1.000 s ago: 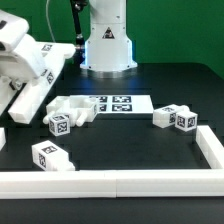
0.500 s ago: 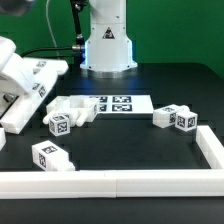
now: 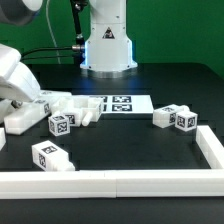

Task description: Assemble chair

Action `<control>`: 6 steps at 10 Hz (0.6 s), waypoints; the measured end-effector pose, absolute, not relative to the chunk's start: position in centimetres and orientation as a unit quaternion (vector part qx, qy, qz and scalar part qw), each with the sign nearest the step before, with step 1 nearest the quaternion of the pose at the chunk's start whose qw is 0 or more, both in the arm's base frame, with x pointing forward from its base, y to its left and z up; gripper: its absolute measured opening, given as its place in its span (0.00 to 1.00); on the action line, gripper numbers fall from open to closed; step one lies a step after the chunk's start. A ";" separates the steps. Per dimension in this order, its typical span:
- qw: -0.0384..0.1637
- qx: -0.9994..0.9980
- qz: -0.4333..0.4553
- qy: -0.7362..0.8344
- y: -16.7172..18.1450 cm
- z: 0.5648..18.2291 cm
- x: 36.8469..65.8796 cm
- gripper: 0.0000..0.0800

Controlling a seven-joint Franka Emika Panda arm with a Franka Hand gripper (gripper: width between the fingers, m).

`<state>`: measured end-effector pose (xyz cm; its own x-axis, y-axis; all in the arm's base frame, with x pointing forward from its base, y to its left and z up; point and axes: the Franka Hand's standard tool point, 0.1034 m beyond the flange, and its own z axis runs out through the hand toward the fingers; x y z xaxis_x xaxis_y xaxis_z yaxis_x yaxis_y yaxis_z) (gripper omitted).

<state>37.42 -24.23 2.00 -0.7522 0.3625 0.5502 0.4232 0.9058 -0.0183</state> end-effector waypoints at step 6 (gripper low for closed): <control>0.262 -0.267 -0.030 -0.927 -24.1 4.8 38.3 0.81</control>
Offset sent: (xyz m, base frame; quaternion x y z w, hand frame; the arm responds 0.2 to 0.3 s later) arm 0.0000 0.0000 0.0000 0.0000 0.0000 0.0000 1.0000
